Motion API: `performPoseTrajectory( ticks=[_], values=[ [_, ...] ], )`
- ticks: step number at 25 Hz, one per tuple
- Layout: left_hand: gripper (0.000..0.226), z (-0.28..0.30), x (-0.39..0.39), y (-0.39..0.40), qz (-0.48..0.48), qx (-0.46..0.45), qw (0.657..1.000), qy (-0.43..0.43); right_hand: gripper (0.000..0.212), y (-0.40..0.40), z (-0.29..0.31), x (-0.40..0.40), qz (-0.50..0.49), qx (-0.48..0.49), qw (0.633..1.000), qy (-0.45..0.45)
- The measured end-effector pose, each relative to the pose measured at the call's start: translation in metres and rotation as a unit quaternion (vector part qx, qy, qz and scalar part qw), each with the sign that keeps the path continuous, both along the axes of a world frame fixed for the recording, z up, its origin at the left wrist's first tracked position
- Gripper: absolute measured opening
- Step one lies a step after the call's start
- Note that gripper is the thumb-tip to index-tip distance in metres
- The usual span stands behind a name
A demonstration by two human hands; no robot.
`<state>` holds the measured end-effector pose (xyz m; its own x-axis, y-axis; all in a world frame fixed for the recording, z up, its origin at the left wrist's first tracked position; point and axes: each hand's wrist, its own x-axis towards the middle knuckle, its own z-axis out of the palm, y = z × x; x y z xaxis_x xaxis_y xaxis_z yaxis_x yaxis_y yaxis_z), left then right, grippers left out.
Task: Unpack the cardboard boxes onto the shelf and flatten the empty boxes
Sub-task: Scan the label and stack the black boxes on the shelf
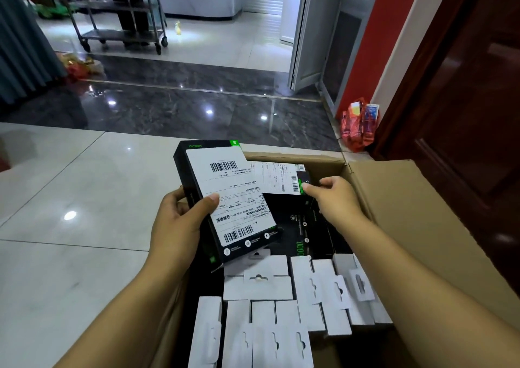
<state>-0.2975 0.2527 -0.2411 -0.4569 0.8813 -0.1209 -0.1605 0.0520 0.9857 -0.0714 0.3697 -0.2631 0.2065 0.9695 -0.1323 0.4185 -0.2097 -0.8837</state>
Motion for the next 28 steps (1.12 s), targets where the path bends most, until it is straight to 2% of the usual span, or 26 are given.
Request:
performPoseTrajectory(
  ticks=[3, 6, 7, 8, 10, 11, 16, 17, 19, 20, 22, 26, 28],
  values=[
    [0.034, -0.003, -0.003, 0.001, 0.009, -0.006, 1.0, -0.004, 0.067, 0.022, -0.009, -0.003, 0.021, -0.057, 0.998, -0.032],
    [0.033, -0.003, -0.005, 0.002, 0.022, -0.01, 1.0, -0.005, 0.096, 0.054, -0.045, 0.001, 0.063, -0.1, 0.993, -0.017],
    [0.033, -0.002, -0.005, 0.002, 0.024, -0.01, 1.0, -0.004, 0.094, 0.056, -0.045, 0.0, 0.067, -0.105, 0.992, 0.0],
    [0.033, -0.001, -0.005, 0.002, 0.027, -0.011, 1.0, -0.001, 0.082, 0.049, -0.032, -0.006, 0.07, -0.104, 0.992, 0.024],
    [0.032, 0.0, -0.004, 0.003, 0.033, -0.015, 0.999, 0.006, 0.037, 0.029, -0.001, -0.018, 0.066, -0.077, 0.993, 0.061],
    [0.031, 0.0, -0.004, 0.003, 0.035, -0.016, 0.999, 0.005, 0.026, 0.027, 0.006, -0.02, 0.061, -0.058, 0.994, 0.076],
    [0.032, 0.0, -0.004, 0.001, 0.039, -0.02, 0.999, 0.002, 0.033, 0.028, 0.028, -0.024, 0.038, 0.007, 0.99, 0.134],
    [0.032, 0.0, -0.004, 0.0, 0.039, -0.02, 0.999, 0.002, 0.045, 0.029, 0.03, -0.022, 0.046, 0.001, 0.988, 0.151],
    [0.032, 0.001, -0.005, -0.003, 0.039, -0.021, 0.999, 0.002, 0.084, 0.024, 0.039, -0.02, 0.063, -0.038, 0.984, 0.164],
    [0.032, 0.003, -0.005, -0.004, 0.039, -0.02, 0.999, 0.001, 0.089, 0.02, 0.042, -0.018, 0.075, -0.05, 0.982, 0.165],
    [0.033, 0.004, -0.006, -0.006, 0.039, -0.017, 0.999, -0.002, 0.079, 0.01, 0.043, -0.012, 0.103, -0.071, 0.979, 0.158],
    [0.033, 0.003, -0.007, -0.01, 0.031, -0.018, 0.999, -0.003, 0.041, -0.017, 0.037, -0.004, 0.108, -0.114, 0.972, 0.176],
    [0.033, 0.002, -0.007, -0.013, 0.028, -0.023, 0.999, -0.002, 0.034, -0.026, 0.029, -0.005, 0.096, -0.152, 0.967, 0.179]
  ],
)
